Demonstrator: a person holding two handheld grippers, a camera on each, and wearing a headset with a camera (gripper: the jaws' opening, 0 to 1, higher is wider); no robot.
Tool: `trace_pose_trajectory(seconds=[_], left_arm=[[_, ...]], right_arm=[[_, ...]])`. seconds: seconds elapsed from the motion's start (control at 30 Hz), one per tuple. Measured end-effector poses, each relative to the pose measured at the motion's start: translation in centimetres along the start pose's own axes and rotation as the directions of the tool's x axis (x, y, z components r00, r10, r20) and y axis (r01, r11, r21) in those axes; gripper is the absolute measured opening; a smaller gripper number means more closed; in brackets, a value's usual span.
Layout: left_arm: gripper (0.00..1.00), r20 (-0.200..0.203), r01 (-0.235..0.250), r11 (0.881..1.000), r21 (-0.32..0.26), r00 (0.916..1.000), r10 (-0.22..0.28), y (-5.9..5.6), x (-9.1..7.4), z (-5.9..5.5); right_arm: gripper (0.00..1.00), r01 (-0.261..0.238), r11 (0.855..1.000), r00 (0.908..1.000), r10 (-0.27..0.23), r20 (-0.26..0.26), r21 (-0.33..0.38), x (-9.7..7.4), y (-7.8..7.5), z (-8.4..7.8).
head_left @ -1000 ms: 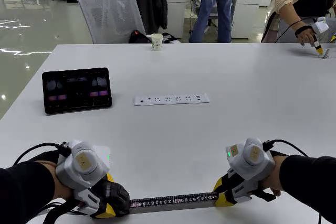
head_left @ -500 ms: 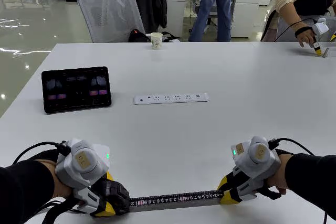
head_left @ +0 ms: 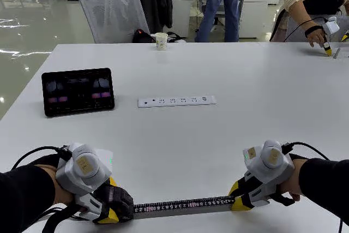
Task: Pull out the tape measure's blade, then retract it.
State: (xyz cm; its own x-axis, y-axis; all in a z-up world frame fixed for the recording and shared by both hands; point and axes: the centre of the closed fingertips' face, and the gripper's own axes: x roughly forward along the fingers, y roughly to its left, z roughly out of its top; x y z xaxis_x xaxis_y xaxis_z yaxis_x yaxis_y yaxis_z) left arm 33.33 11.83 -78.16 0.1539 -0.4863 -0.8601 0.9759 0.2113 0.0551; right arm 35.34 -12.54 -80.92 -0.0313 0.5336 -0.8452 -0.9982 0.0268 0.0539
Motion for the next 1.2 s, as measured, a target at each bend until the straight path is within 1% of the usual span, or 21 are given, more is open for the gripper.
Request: trace_pose_trajectory(seconds=[0.13,0.17,0.23,0.3,0.37,0.53,0.6,0.7,0.77,0.8,0.87,0.9,0.93,0.97,1.0,1.03,1.07,1.1,1.13,1.17,1.2], left_arm=[[0.33,0.025,-0.003,1.000,0.000,0.9997,0.003,0.0,0.0,0.1],[0.33,0.032,-0.008,1.000,0.002,0.9995,0.008,0.0,-0.1,0.2],[0.33,0.025,-0.022,1.000,-0.001,0.9994,0.022,0.1,0.0,0.1],[0.34,0.004,-0.040,0.999,0.013,0.9992,0.040,0.2,0.1,-0.1],[0.34,0.003,-0.045,0.999,0.021,0.9990,0.045,0.2,0.1,-0.1],[0.34,-0.002,-0.054,0.998,0.013,0.9985,0.054,0.3,0.0,-0.2],[0.35,-0.002,-0.059,0.998,-0.006,0.9982,0.059,0.5,-0.3,-0.3],[0.40,0.011,-0.086,0.994,-0.071,0.9961,0.087,1.0,-1.0,-0.4],[0.46,0.010,-0.119,0.982,-0.149,0.9925,0.121,1.5,-1.5,-0.8],[0.48,0.015,-0.124,0.974,-0.189,0.9915,0.129,1.7,-1.8,-1.0],[0.51,0.026,-0.126,0.966,-0.226,0.9904,0.135,1.7,-2.2,-1.2],[0.52,0.036,-0.126,0.958,-0.259,0.9896,0.140,1.8,-2.4,-1.4],[0.54,0.038,-0.122,0.955,-0.272,0.9897,0.138,1.8,-2.6,-1.7],[0.56,0.044,-0.127,0.946,-0.298,0.9883,0.146,1.7,-2.9,-1.9],[0.58,0.048,-0.128,0.942,-0.312,0.9875,0.150,1.7,-3.1,-2.0],[0.60,0.053,-0.131,0.934,-0.334,0.9861,0.157,1.7,-3.3,-2.2],[0.62,0.065,-0.132,0.922,-0.365,0.9839,0.167,1.7,-3.5,-2.3],[0.63,0.080,-0.130,0.918,-0.376,0.9818,0.172,1.7,-3.6,-2.3],[0.64,0.092,-0.133,0.908,-0.397,0.9786,0.184,1.7,-3.8,-2.3],[0.65,0.101,-0.139,0.894,-0.426,0.9747,0.199,1.7,-4.1,-2.5],[0.67,0.107,-0.143,0.883,-0.447,0.9714,0.212,1.8,-4.2,-2.7]], right_arm=[[0.11,0.005,1.000,1.0000,-0.005,-0.005,-0.001,0.0,0.1,0.1],[0.11,0.015,1.000,0.9998,-0.015,-0.014,-0.017,0.0,0.1,0.2],[0.12,0.021,0.999,0.9994,-0.022,-0.029,-0.042,0.0,0.2,0.2],[0.12,0.022,0.998,0.9988,-0.025,-0.044,-0.054,0.0,0.1,0.2],[0.12,0.023,0.999,0.9986,-0.025,-0.046,-0.046,0.0,0.0,0.2],[0.13,0.035,0.999,0.9988,-0.035,-0.034,-0.009,0.0,0.0,0.2],[0.13,0.043,0.999,0.9986,-0.043,-0.031,0.002,0.0,0.0,0.2],[0.13,0.057,0.998,0.9982,-0.056,-0.021,0.030,0.0,0.0,0.3],[0.15,0.079,0.995,0.9969,-0.079,-0.003,0.066,-0.1,-0.3,0.3],[0.16,0.086,0.991,0.9961,-0.088,0.014,0.107,-0.3,-0.4,0.5],[0.19,0.095,0.987,0.9948,-0.099,0.026,0.129,-0.5,-0.6,0.7],[0.20,0.099,0.986,0.9942,-0.104,0.031,0.132,-0.7,-0.6,0.7],[0.20,0.104,0.985,0.9934,-0.109,0.035,0.135,-0.8,-0.6,0.8],[0.21,0.112,0.983,0.9922,-0.119,0.038,0.145,-1.0,-0.6,0.8],[0.21,0.115,0.981,0.9917,-0.123,0.039,0.159,-1.0,-0.6,0.7],[0.22,0.119,0.977,0.9908,-0.129,0.042,0.178,-1.1,-0.6,0.7],[0.22,0.132,0.973,0.9886,-0.143,0.046,0.190,-1.3,-0.8,0.7],[0.22,0.140,0.970,0.9871,-0.153,0.048,0.199,-1.4,-0.8,0.6],[0.23,0.145,0.966,0.9857,-0.160,0.054,0.214,-1.6,-0.8,0.6],[0.24,0.149,0.957,0.9839,-0.168,0.060,0.249,-1.7,-0.7,0.5],[0.25,0.148,0.951,0.9828,-0.172,0.067,0.270,-1.8,-0.6,0.4]])
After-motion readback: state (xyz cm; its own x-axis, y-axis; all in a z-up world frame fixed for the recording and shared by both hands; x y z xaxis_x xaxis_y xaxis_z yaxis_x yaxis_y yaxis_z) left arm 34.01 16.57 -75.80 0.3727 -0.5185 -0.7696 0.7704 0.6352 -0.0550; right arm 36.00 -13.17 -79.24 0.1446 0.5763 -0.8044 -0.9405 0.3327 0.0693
